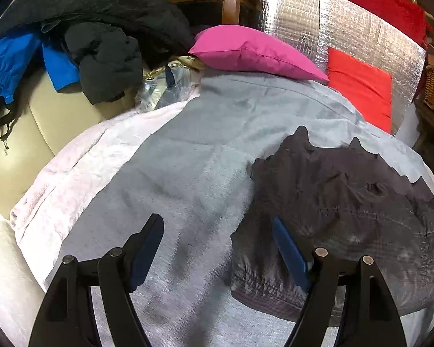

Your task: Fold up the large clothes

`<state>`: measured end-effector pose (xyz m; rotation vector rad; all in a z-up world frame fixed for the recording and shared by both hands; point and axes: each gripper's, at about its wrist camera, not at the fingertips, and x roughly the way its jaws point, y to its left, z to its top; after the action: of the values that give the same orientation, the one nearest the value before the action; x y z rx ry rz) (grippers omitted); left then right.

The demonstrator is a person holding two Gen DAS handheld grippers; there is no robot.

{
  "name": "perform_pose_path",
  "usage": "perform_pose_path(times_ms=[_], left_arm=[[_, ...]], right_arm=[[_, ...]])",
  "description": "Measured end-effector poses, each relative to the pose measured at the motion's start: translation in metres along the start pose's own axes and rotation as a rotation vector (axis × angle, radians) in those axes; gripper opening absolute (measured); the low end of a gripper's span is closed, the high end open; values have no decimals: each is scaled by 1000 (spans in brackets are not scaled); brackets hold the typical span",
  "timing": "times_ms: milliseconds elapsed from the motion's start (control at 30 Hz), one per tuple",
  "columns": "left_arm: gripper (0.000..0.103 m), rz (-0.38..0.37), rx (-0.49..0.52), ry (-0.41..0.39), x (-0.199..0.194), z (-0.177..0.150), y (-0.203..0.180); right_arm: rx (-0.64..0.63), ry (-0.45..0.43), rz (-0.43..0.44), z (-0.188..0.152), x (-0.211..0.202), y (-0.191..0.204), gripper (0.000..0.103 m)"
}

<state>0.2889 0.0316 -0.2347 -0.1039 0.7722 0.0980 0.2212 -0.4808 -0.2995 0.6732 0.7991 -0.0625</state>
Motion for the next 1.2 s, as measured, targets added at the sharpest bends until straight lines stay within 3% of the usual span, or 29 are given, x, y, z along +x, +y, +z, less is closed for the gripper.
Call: perform_pose_path(times_ms=[100,233,1200], left_arm=[[79,14,12,-13,-2,0,-1],[79,24,26,-31,-5,0,-3],[79,71,75,-78,-12,1,-9]], right_arm=[[-34,-26,-63,-1,2,3,58],[-44,-30,-83,-7,9,-1,58],[5,-68,-14,-24,11,-23,60]])
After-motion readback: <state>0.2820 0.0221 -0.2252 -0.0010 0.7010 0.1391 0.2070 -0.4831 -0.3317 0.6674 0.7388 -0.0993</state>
